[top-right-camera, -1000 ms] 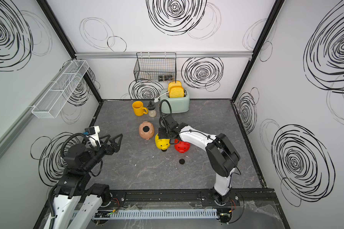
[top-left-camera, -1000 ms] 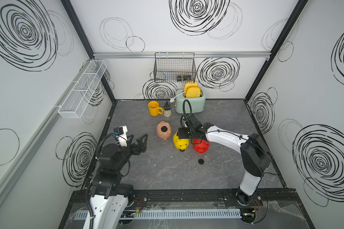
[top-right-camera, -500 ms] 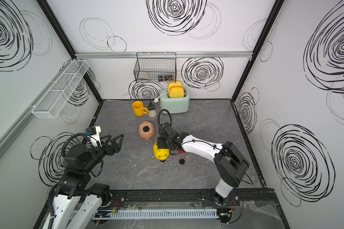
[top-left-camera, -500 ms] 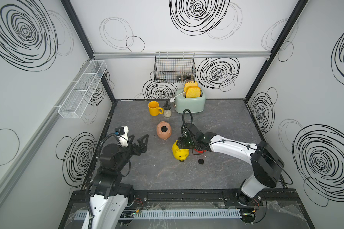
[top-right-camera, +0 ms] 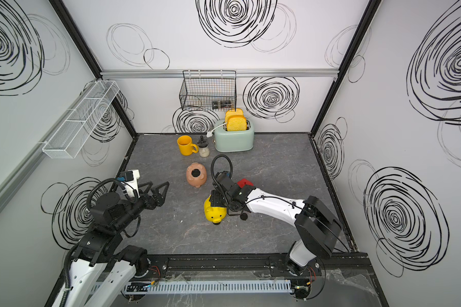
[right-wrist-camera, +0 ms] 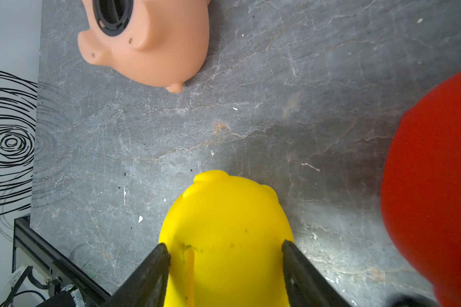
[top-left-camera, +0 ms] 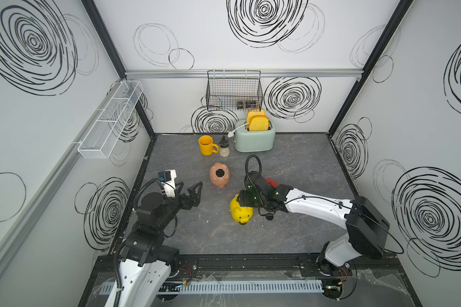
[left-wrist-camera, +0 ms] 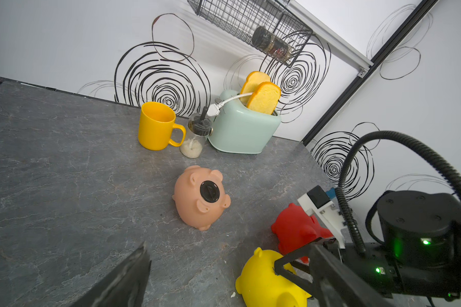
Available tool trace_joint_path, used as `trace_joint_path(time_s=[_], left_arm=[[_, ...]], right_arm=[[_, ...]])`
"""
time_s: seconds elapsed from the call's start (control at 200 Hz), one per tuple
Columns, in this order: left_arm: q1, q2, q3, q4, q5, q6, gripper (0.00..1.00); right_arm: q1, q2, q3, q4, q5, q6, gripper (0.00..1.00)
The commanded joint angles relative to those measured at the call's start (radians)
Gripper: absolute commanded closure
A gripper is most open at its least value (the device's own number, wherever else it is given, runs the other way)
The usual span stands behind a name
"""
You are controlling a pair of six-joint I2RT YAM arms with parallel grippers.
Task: Close piggy banks
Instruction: Move the piggy bank to the center of the board, then turn over the piggy bank at the center of the board.
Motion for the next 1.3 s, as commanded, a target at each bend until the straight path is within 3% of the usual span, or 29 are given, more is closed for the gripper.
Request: trace_joint_path(time_s=[0.0,0.395,0.65,0.73,0.886,1.011,1.151,1.296], left_arm=[[-0.023,0.002,0.008,0.006,-0.039,0.005,0.04],[-0.110,0.027,0.013,-0.012,-0.087,-0.003,0.04],[-0.237,0.074,0.028,-0.017,-0.113,-0.020,0.04],[-0.290,0.082,0.028,-0.005,-0.118,-0.023,0.04],[-0.381,0.053,-0.082,0.145,-0.027,-0.165,0.00],[-0.510,0.081,-0.147,0.185,-0.110,-0.202,0.00],[-0.619,0.174,-0.179,0.229,-0.171,-0.231,0.01],[-0.661,0.265,-0.209,0.315,-0.179,-0.256,0.02]], right_arm=[[0.016,-0.006,-0.036,-0.117,-0.005,0.034,0.32],[0.008,-0.058,-0.014,-0.118,0.030,0.000,0.29],[-0.052,-0.194,0.020,-0.020,0.122,-0.164,0.25],[-0.082,-0.261,-0.025,0.072,0.126,-0.249,0.25],[-0.138,-0.415,-0.208,0.332,0.083,-0.330,0.26],[-0.150,-0.508,-0.357,0.531,0.003,-0.385,0.25],[-0.152,-0.527,-0.415,0.577,-0.039,-0.429,0.25],[-0.160,-0.529,-0.468,0.603,-0.017,-0.447,0.25]])
